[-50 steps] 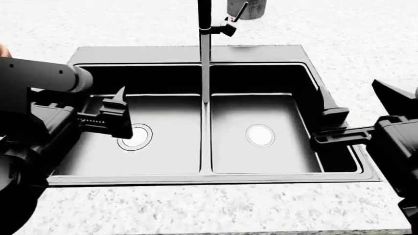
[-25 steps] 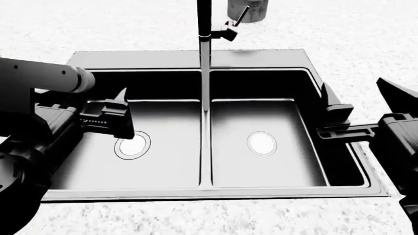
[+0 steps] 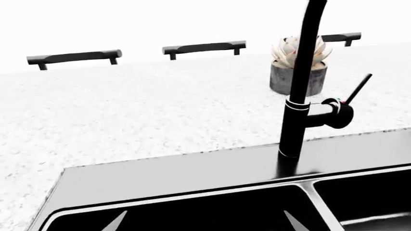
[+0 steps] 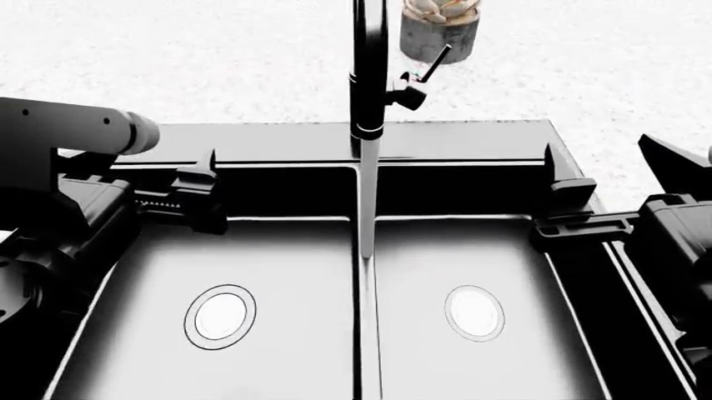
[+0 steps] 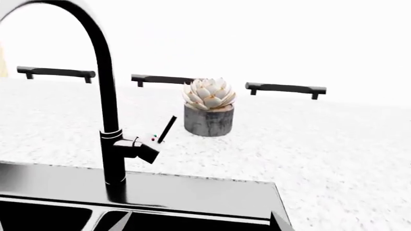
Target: Pick the oranges and tangerines from the sink and place them in one bowl. Place the broccoli in the other bowl. Then turn off the sink faucet.
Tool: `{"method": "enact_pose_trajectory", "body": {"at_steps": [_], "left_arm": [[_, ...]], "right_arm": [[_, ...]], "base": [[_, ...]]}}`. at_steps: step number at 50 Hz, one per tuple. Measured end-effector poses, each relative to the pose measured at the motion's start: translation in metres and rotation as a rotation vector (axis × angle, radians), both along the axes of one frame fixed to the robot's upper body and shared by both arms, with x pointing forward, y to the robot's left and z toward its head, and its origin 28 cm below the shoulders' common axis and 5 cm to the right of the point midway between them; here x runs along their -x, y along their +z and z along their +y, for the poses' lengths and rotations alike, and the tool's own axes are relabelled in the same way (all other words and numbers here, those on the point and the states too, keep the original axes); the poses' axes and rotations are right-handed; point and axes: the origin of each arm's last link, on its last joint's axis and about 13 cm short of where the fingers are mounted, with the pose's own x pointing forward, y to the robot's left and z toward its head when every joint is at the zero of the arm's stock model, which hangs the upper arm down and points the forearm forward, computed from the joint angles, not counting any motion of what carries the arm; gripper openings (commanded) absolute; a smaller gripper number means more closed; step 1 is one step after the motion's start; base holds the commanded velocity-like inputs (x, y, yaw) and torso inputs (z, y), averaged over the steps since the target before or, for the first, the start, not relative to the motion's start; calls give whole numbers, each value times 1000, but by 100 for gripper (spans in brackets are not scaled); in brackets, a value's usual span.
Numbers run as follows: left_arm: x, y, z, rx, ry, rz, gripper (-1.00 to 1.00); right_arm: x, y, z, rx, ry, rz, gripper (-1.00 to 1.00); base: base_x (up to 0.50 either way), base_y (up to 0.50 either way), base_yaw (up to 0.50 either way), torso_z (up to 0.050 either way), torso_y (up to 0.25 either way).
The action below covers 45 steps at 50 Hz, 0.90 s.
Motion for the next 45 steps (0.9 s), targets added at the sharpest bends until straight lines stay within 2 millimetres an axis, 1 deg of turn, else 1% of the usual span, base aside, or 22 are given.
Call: {"method": "enact_pose_trajectory", "body": {"at_steps": [16, 19, 22, 28, 39, 45], "left_arm": [[-3, -1, 1, 10, 5, 7, 100], [-5, -1, 1, 14, 6, 7, 100], [-10, 0, 0, 15, 4, 7, 100], [-28, 6, -4, 20, -12, -1, 100], [-82, 14, -11, 41, -8, -2, 100], [-108, 18, -13, 45, 13, -17, 100]], "right_arm": [[-2, -2, 0, -18, -4, 9, 100], [-7, -2, 2, -29, 5, 17, 100], [-16, -1, 3, -46, 16, 25, 100], [-51, 4, 4, -88, 39, 28, 100], [-135, 17, 7, -144, 76, 37, 100], [-172, 23, 9, -148, 80, 48, 100]], "base": [[0, 0, 0, 0, 0], [0, 0, 0, 0, 0], [0, 0, 0, 0, 0], [0, 0, 0, 0, 0], [0, 0, 0, 0, 0], [0, 0, 0, 0, 0]]}}
